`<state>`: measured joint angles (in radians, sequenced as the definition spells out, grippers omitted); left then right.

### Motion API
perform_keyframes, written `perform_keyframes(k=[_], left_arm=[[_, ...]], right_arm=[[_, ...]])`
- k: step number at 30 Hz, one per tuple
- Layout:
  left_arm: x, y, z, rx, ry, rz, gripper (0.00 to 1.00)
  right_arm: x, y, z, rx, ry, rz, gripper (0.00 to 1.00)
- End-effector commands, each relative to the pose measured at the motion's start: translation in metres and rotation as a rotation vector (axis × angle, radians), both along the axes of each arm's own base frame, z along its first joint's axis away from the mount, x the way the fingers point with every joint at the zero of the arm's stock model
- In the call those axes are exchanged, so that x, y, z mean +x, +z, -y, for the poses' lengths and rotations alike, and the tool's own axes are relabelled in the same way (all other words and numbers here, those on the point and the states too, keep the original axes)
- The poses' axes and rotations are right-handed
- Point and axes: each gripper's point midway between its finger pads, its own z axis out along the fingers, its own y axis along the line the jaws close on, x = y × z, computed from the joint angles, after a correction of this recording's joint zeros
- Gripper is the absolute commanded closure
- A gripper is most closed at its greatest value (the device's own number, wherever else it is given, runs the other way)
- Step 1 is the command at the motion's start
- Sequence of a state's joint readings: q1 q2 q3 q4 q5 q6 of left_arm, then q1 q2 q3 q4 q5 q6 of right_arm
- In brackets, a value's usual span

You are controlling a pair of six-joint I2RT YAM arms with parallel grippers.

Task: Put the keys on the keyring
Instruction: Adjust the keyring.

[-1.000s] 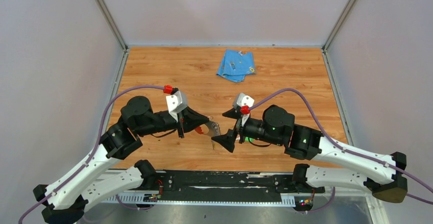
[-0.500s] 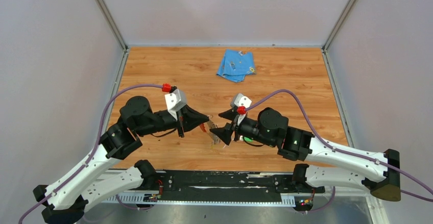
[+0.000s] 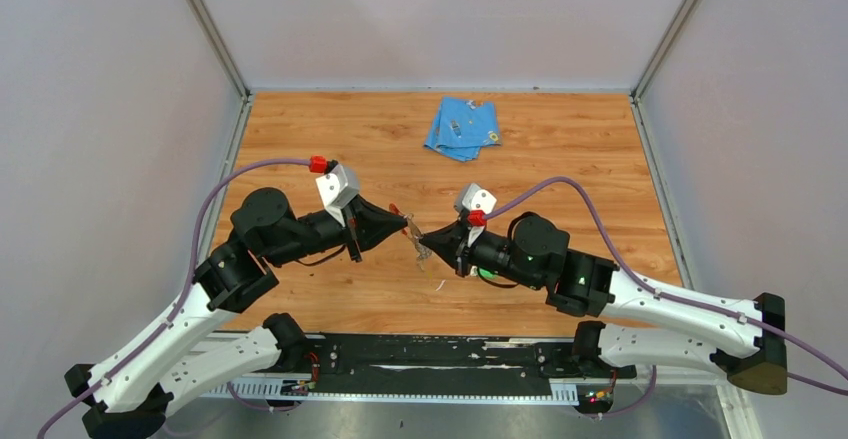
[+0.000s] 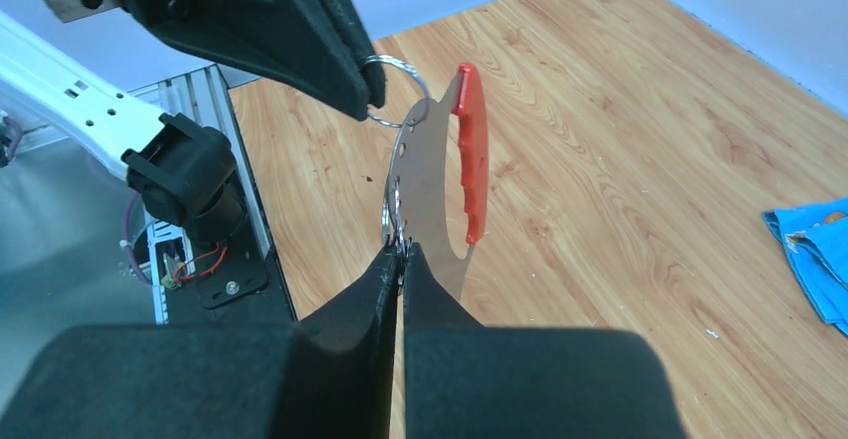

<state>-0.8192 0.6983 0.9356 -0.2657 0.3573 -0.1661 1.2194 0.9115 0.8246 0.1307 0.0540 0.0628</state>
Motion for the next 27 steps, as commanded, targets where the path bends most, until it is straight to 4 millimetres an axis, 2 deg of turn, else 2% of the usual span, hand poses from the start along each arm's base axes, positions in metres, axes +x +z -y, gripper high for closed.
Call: perform_keyframes(k=[1, 4, 6, 8, 10, 11, 13, 16, 18, 22, 27], left_arm=[[0.0, 0.006, 0.001, -0.036, -0.002, 0.011, 1.0], [-0.008, 0.006, 0.003, -0.025, -0.056, 0.043, 1.0], [-0.013, 0.005, 0.004, -0.017, -0.09, 0.062, 1.0], [-0.02, 0.004, 0.006, -0.012, -0.131, 0.08, 1.0], [-0.027, 0.005, 0.007, -0.017, -0.174, 0.107, 1.0], [-0.029, 0.007, 0.007, -0.023, -0.188, 0.118, 1.0], [-0.036, 0.015, 0.008, -0.045, -0.228, 0.145, 1.0], [-0.052, 0.03, 0.01, -0.09, -0.313, 0.185, 1.0], [-0.06, 0.038, 0.011, -0.115, -0.361, 0.204, 1.0], [-0.068, 0.045, 0.01, -0.129, -0.399, 0.225, 1.0], [-0.065, 0.05, 0.009, -0.143, -0.373, 0.226, 1.0]], right_arm=[[-0.014, 0.019, -0.005, 0.05, 0.07, 0.011, 0.97], [-0.034, 0.027, -0.008, 0.066, 0.181, 0.014, 0.83], [-0.045, 0.04, -0.005, 0.082, 0.242, 0.024, 0.65], [-0.05, 0.059, 0.003, 0.096, 0.265, 0.039, 0.45], [-0.054, 0.082, 0.012, 0.117, 0.281, 0.064, 0.37], [-0.054, 0.095, 0.018, 0.128, 0.28, 0.079, 0.35], [-0.049, 0.106, 0.027, 0.131, 0.252, 0.088, 0.33], [-0.037, 0.104, 0.033, 0.126, 0.242, 0.049, 0.32], [-0.037, 0.101, 0.031, 0.134, 0.309, -0.004, 0.33], [-0.043, 0.103, 0.024, 0.154, 0.472, -0.055, 0.35], [-0.06, 0.111, 0.021, 0.171, 0.604, -0.057, 0.35]])
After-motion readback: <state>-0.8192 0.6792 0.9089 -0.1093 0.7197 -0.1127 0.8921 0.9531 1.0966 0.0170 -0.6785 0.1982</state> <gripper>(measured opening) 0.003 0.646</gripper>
